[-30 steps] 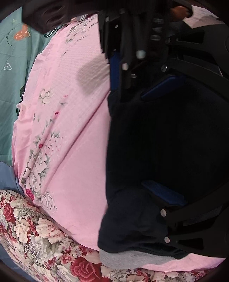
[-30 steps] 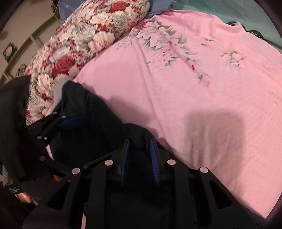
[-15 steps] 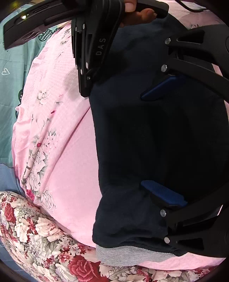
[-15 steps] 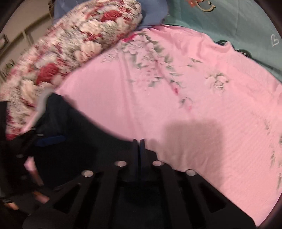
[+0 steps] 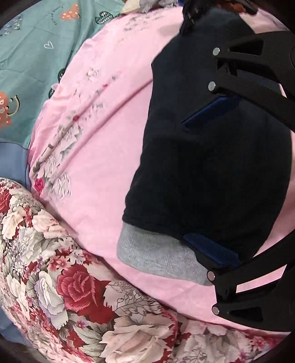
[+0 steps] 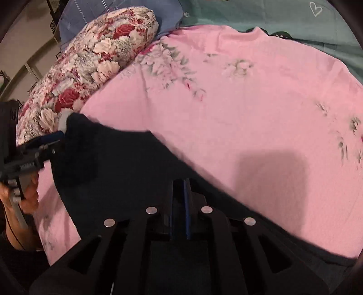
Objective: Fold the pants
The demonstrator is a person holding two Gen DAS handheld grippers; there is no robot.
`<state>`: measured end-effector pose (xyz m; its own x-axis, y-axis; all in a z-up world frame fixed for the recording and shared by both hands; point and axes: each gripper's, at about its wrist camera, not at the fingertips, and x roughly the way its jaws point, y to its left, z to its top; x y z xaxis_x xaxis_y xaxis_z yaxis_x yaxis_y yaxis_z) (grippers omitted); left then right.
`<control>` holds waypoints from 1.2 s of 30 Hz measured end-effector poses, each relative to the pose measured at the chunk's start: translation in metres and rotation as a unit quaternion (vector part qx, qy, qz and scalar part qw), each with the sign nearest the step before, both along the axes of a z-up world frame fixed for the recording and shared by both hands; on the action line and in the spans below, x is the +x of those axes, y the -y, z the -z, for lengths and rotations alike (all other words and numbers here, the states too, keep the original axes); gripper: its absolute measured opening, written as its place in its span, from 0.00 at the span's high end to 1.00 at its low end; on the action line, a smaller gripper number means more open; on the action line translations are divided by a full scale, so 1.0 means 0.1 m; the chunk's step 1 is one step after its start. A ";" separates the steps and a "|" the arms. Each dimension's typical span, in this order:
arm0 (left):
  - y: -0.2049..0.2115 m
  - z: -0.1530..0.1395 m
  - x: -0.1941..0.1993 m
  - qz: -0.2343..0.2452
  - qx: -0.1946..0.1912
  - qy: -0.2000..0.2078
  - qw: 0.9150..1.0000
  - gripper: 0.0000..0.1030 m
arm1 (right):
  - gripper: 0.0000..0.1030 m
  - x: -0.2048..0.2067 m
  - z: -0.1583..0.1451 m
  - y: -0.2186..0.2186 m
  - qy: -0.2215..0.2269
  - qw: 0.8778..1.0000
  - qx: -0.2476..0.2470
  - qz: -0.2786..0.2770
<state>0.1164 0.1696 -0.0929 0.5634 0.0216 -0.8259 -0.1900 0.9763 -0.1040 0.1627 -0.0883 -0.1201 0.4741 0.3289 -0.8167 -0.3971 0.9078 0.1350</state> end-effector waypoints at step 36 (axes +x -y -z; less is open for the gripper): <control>-0.41 -0.14 -0.43 -0.092 -0.086 -0.004 0.992 0.08 | 0.46 -1.75 -0.07 2.43 0.089 0.915 0.043 0.390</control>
<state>0.0737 0.2109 -0.0788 0.5560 -0.0193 -0.8310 -0.3640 0.8931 -0.2643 -0.0124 -0.3314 -0.1130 0.7158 -0.1074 -0.6900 0.3454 0.9132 0.2163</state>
